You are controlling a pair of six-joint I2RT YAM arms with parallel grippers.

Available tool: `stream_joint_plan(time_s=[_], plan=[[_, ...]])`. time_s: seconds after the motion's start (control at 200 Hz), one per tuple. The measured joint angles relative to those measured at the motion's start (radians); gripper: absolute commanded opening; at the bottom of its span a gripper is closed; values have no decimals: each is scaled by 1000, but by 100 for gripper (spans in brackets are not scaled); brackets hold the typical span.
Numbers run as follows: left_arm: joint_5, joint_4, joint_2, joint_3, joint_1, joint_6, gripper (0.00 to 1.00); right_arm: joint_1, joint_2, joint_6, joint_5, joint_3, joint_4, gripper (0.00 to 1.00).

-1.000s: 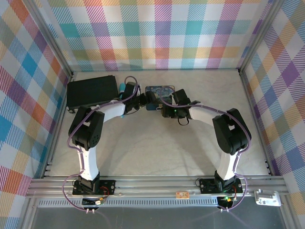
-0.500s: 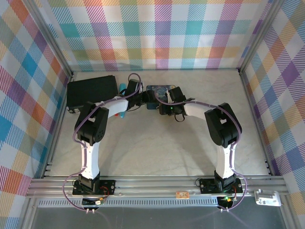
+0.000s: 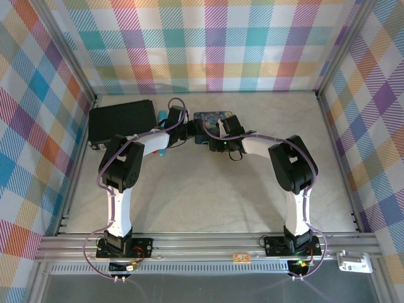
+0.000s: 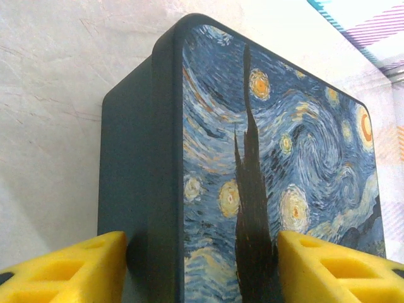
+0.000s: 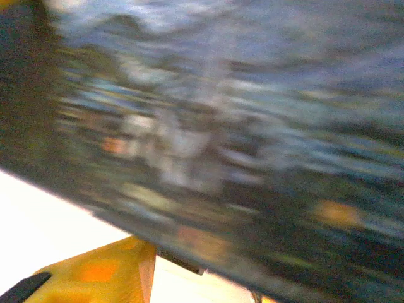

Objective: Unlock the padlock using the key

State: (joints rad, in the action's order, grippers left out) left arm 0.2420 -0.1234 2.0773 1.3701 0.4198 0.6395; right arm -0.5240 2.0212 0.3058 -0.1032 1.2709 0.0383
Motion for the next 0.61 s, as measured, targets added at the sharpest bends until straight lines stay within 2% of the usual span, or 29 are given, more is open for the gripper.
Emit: stream_joint_plan(time_s=[0.08,0.25,0.425,0.605], plan=[[0,-13,-2,-10,8,16,59,-9,0,16,-2,-11,-27,56],[-5,-15,-5,-14,17,31,61,-21,-5,46,32,-43,-68,59],[-18,-3,-7,-14,17,39,71,-19,-36,53,62,-81,-60,59],[-33,54,-32,-13,5,23,80,-15,-169,52,58,-136,5,63]])
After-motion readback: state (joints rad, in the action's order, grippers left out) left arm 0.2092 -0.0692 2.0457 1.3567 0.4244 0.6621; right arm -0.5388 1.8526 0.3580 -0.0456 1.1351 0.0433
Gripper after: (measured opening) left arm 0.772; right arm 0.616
